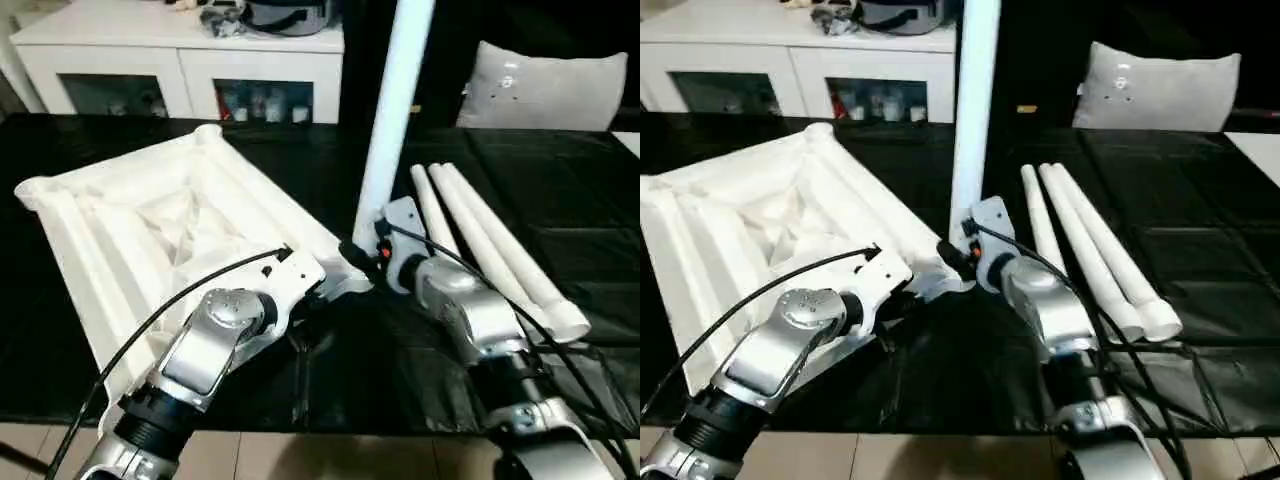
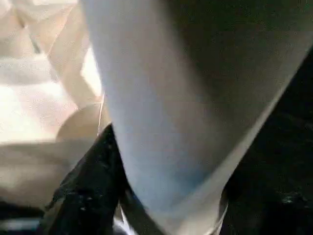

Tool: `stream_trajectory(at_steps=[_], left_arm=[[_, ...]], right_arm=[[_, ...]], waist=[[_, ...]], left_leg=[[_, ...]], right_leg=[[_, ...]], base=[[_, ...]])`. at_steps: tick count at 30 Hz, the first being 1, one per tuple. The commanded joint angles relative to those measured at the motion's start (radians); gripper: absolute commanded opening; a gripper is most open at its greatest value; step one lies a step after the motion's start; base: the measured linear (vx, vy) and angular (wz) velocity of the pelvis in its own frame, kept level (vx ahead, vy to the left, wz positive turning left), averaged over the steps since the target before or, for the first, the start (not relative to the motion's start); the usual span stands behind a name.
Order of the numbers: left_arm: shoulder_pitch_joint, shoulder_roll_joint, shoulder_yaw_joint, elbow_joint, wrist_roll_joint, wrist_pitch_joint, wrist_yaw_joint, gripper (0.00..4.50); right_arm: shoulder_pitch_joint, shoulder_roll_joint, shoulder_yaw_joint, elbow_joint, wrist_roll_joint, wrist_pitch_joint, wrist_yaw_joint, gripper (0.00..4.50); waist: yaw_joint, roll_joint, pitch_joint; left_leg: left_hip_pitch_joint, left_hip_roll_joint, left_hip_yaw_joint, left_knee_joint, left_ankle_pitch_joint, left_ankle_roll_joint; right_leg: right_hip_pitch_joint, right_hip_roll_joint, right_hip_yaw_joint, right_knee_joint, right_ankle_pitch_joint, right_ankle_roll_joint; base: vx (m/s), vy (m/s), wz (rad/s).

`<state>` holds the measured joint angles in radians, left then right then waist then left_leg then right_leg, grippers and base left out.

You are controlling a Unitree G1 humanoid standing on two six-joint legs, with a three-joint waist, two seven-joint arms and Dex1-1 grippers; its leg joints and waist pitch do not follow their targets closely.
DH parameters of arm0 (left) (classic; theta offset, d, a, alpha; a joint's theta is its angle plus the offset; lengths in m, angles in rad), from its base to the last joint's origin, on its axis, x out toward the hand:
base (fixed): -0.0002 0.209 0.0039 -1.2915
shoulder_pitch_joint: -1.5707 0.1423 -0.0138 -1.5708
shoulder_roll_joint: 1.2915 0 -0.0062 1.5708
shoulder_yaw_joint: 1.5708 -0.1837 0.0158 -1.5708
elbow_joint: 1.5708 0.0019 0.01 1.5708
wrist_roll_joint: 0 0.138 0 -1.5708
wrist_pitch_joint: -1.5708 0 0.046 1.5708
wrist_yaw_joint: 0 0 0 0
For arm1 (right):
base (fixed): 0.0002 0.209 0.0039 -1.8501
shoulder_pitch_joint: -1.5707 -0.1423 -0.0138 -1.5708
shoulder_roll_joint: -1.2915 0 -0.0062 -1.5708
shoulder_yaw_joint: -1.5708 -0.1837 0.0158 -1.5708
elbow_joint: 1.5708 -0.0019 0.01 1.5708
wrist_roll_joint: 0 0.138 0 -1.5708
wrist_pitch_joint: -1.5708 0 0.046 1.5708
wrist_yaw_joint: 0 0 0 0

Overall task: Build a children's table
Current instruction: Rotate leg to tighten

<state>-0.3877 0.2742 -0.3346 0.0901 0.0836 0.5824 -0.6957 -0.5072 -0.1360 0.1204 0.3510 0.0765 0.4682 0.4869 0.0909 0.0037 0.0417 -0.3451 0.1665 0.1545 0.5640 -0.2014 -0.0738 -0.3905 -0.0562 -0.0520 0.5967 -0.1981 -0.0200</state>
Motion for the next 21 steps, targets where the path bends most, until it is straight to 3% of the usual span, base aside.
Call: stream_trajectory(at_steps=[1,3,6,7,10,14,21], left_arm=[[-0.031,0.012,0.006,-0.009,-0.003,-0.049,-0.002,0.0],[-0.038,0.041,0.004,0.013,-0.003,-0.075,-0.029,0.0],[-0.039,0.092,-0.005,0.039,-0.007,-0.134,-0.099,0.0],[-0.039,0.092,-0.005,0.039,-0.007,-0.134,-0.099,0.0],[-0.028,0.158,-0.05,0.07,0.006,-0.271,-0.19,0.0],[-0.025,0.178,-0.061,0.078,-0.009,-0.3,-0.242,0.0],[-0.034,0.216,-0.087,0.118,-0.049,-0.409,-0.387,0.0]], right_arm=[[0.038,-0.008,0.049,0.012,0.0,0.017,0.059,3.39],[0.06,-0.049,0.043,-0.034,0.016,-0.01,0.118,3.52],[0.103,-0.137,0.038,-0.111,0.058,-0.07,0.26,3.82],[0.103,-0.137,0.038,-0.111,0.058,-0.07,0.26,3.88],[0.129,-0.225,0.04,-0.135,0.07,-0.143,0.374,4.16],[0.136,-0.278,0.027,-0.131,0.082,-0.188,0.45,4.45],[0.109,-0.344,0.048,-0.098,0.109,-0.269,0.609,4.45]], waist=[[0.005,0.005,-0.051],[0.009,0.005,-0.057],[0.012,0.007,-0.059],[0.013,0.006,-0.059],[0.013,0.01,-0.056],[0.017,0.012,-0.054],[0.029,0.01,-0.054]], left_leg=[[-0.007,0.055,-0.014,-0.063,-0.141,0.018],[-0.014,0.051,-0.012,-0.052,-0.063,0.044],[-0.017,0.052,-0.011,-0.046,-0.042,0.072],[-0.016,0.052,-0.011,-0.046,-0.044,0.077],[-0.016,0.056,-0.013,-0.047,-0.083,0.085],[-0.01,0.059,-0.008,-0.045,-0.096,0.081],[-0.01,0.061,-0.009,-0.043,-0.11,0.082]], right_leg=[[0.047,-0.085,0.053,-0.07,-0.143,-0.16],[0.054,-0.083,0.051,-0.055,-0.012,-0.178],[0.056,-0.082,0.047,-0.048,0.061,-0.207],[0.057,-0.082,0.046,-0.048,0.066,-0.21],[0.056,-0.086,0.043,-0.052,0.017,-0.218],[0.052,-0.086,0.043,-0.053,-0.013,-0.235],[0.052,-0.087,0.041,-0.049,-0.036,-0.246]], base=[[0.0,0.0,0.0],[0.0,0.0,0.0],[0.0,0.0,0.0],[0.0,0.0,0.0],[0.0,0.0,0.0],[0.0,0.0,0.0],[0.0,0.0,0.0]])
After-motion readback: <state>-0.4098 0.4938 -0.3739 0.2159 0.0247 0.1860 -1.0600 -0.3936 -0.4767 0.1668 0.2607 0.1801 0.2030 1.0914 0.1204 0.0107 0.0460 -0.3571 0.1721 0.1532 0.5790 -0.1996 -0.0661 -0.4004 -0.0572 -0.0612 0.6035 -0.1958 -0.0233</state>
